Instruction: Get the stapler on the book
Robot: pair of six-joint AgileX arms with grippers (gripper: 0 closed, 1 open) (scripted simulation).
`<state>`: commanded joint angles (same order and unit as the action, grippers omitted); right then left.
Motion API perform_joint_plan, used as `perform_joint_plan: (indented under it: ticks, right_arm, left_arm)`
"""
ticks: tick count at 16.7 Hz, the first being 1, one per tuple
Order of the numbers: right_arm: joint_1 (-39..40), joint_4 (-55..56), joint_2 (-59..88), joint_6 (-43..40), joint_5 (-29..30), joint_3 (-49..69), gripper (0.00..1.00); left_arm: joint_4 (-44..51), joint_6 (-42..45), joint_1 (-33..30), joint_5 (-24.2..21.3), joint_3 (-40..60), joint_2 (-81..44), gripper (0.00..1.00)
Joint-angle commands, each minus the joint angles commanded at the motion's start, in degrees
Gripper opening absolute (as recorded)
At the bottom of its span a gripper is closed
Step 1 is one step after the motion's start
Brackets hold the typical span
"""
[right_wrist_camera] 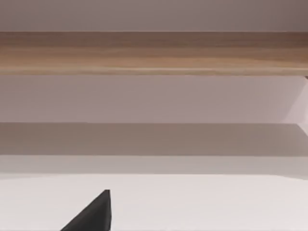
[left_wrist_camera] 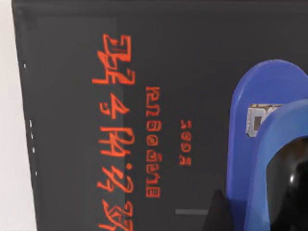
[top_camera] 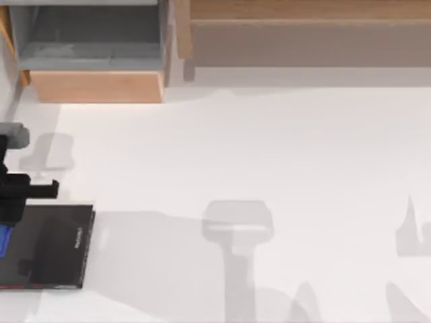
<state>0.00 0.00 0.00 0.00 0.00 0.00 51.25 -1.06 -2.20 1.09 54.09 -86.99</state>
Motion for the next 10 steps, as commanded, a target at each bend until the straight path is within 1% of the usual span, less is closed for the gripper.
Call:
perform_joint_plan:
  ticks: [5, 10]
  right_arm:
    - [0.0, 0.0, 0.0, 0.0, 0.0, 0.0, 1.0]
    - [0.0, 0.0, 0.0, 0.0, 0.0, 0.0, 1.0]
  left_arm:
    - [-0.73, 0.12, 0.26, 0.02, -0.37, -0.54, 0.0]
    - [-6.65, 0.23, 0.2, -0.02, -3.7, -2.96, 0.0]
